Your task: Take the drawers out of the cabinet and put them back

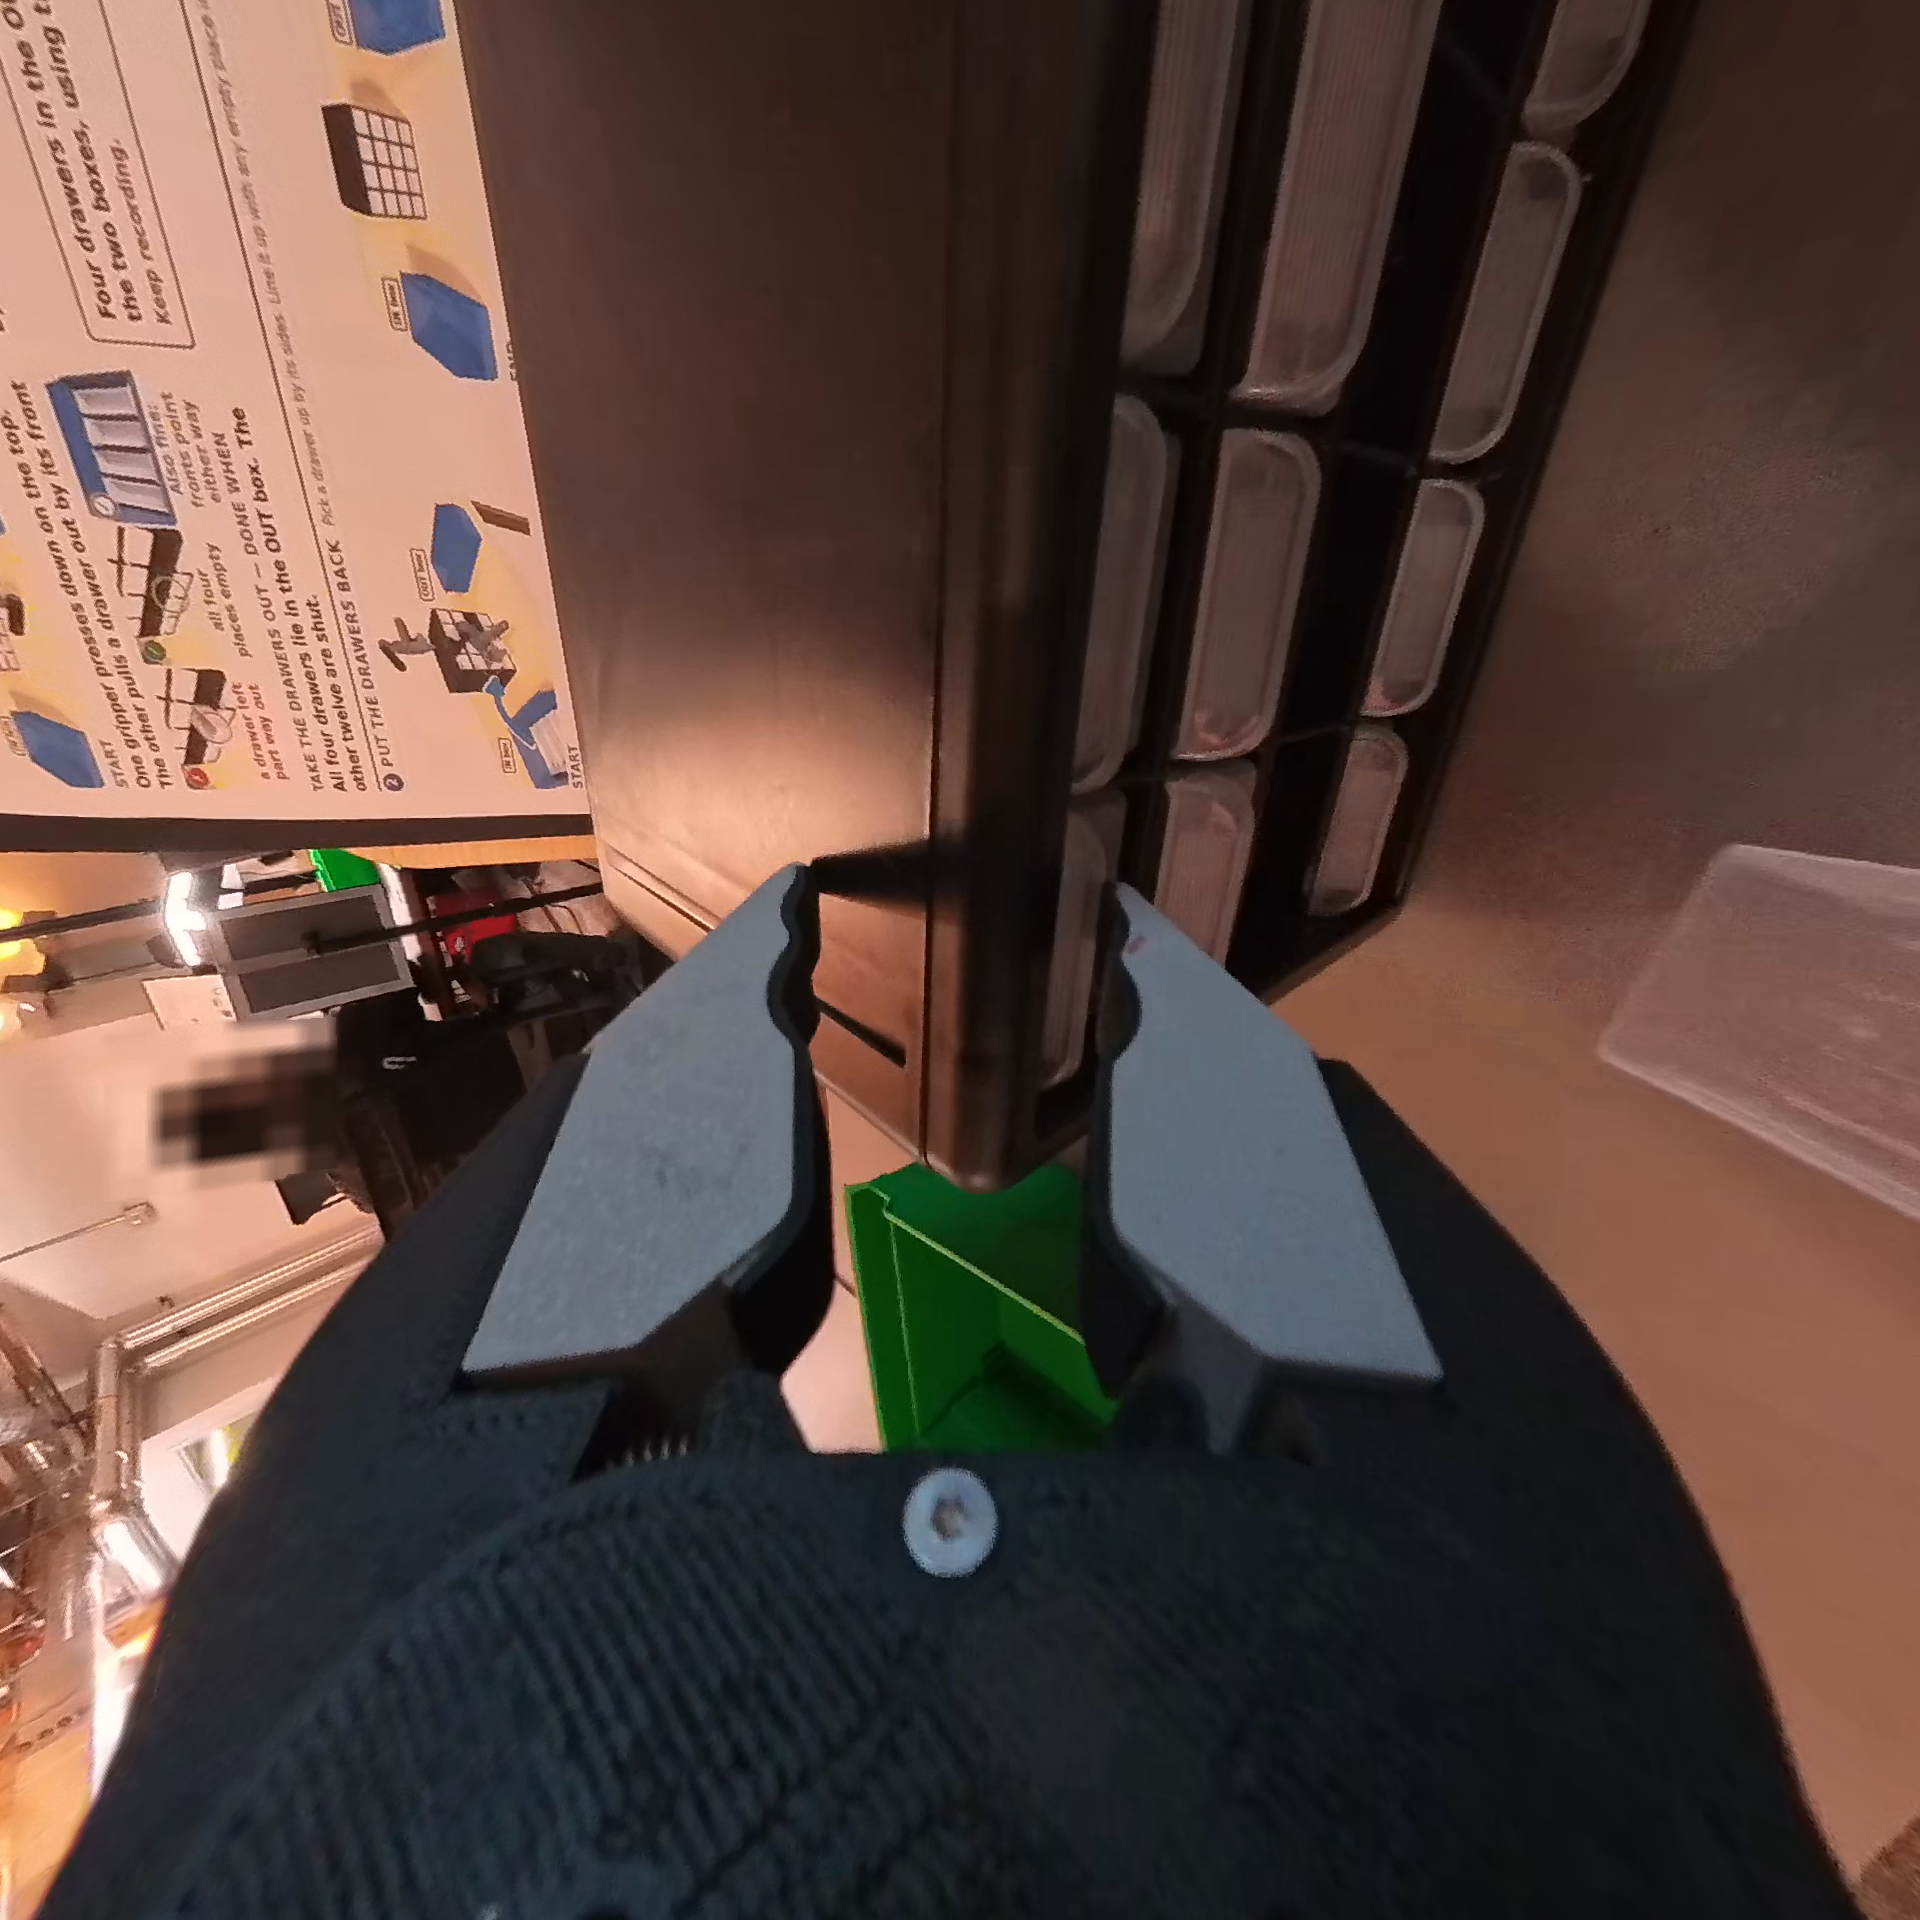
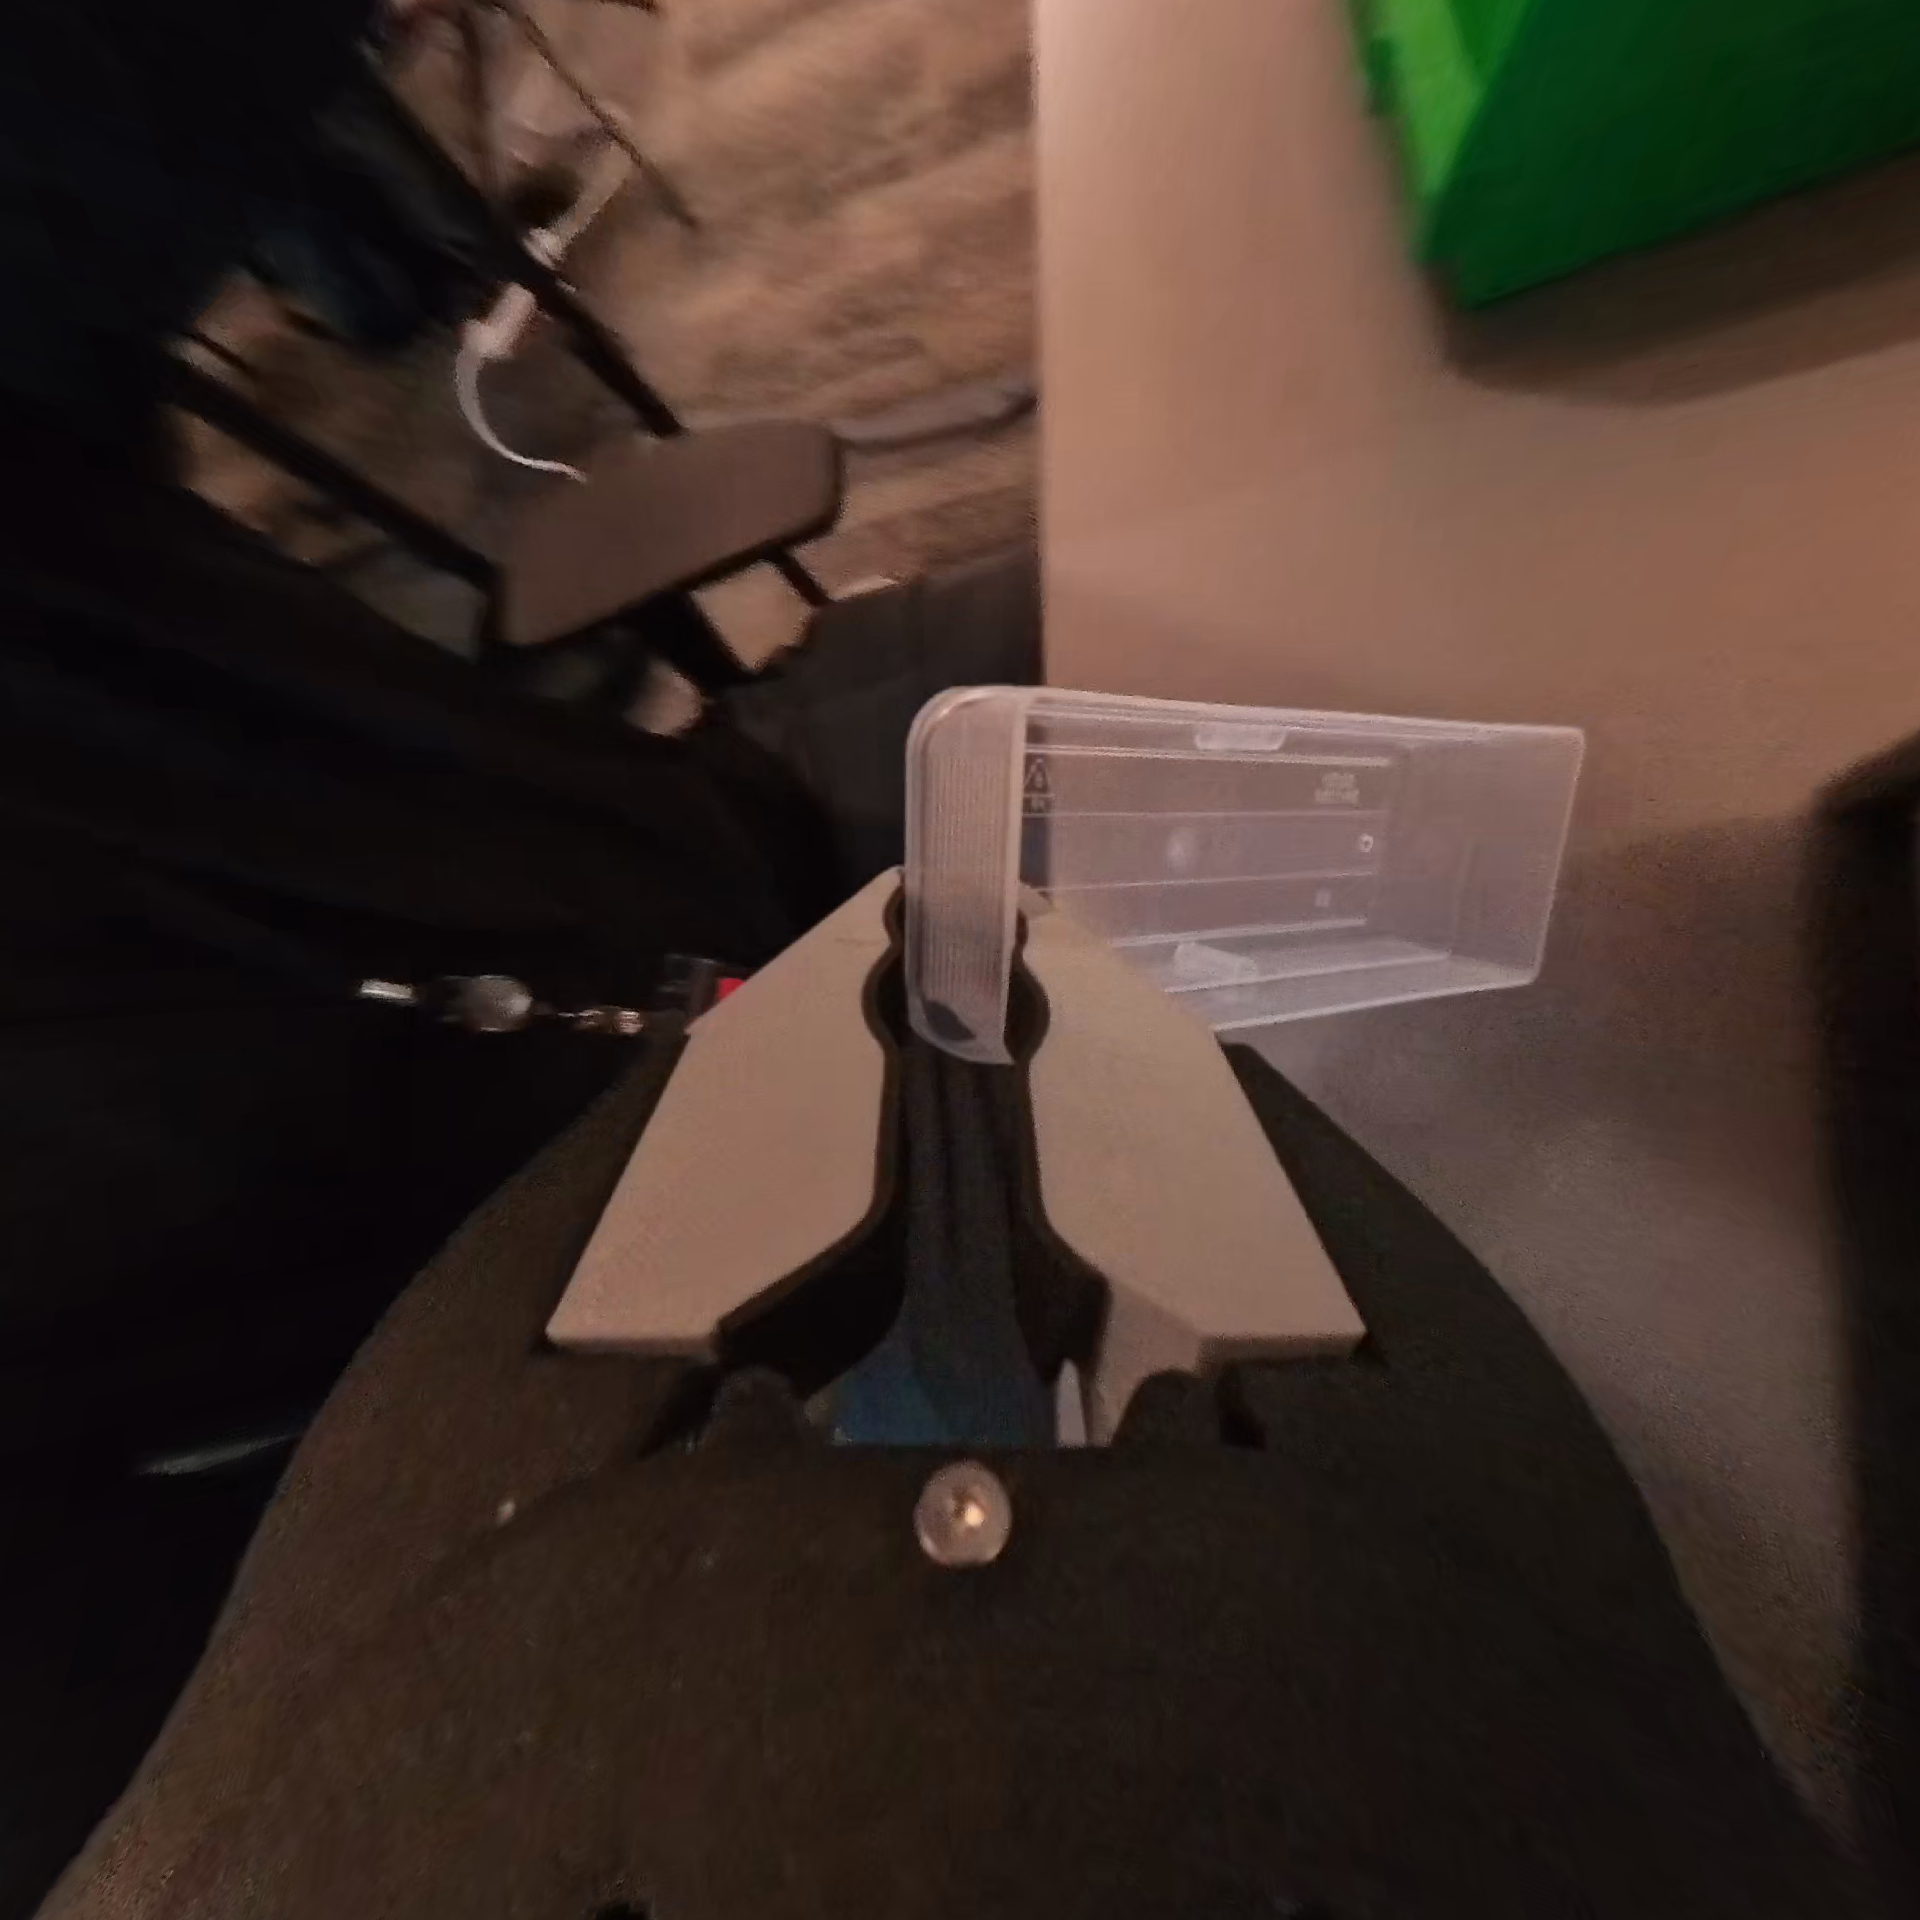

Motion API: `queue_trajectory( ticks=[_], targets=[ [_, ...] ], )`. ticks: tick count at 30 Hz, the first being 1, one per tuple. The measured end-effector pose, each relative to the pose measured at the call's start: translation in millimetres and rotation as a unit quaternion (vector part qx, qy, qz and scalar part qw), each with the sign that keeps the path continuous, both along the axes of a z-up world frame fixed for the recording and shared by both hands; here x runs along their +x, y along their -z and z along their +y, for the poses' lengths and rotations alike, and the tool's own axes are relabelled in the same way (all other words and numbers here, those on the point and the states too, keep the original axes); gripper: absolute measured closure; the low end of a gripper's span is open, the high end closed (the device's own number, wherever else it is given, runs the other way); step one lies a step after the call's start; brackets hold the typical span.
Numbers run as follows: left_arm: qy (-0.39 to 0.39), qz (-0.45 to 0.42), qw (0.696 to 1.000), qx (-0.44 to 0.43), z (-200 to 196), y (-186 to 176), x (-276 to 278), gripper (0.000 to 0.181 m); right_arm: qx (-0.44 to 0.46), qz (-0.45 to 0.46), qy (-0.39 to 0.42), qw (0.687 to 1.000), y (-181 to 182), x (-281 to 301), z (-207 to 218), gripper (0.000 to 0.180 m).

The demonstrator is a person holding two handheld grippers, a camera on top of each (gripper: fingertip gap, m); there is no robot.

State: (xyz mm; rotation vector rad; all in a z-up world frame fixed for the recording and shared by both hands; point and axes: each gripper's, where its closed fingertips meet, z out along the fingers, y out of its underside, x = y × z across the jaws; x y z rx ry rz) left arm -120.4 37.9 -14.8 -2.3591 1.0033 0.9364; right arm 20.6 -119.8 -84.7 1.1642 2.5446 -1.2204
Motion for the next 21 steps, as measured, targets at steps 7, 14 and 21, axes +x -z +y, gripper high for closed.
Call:
queue_trajectory(
  ticks=[7, 14, 21],
  targets=[
    [0.004, -0.006, 1.000, 0.010, 0.1, 0.2, 0.1, 0.129, -0.063, 0.021, 0.012, 0.998, -10.6, 49.6, -3.8, 0.167],
    [0.008, -0.008, 1.000, 0.010, 0.1, 0.2, 0.0, 0.129, 0.010, 0.110, 0.180, 0.978, -62.9, 106.6, 86.6, 0.168],
    [0.011, -0.011, 1.000, 0.012, 0.2, -0.1, 0.1, 0.129, 0.170, 0.069, 0.508, 0.841, -71.0, 163.3, 294.7, 0.168]
  ],
)
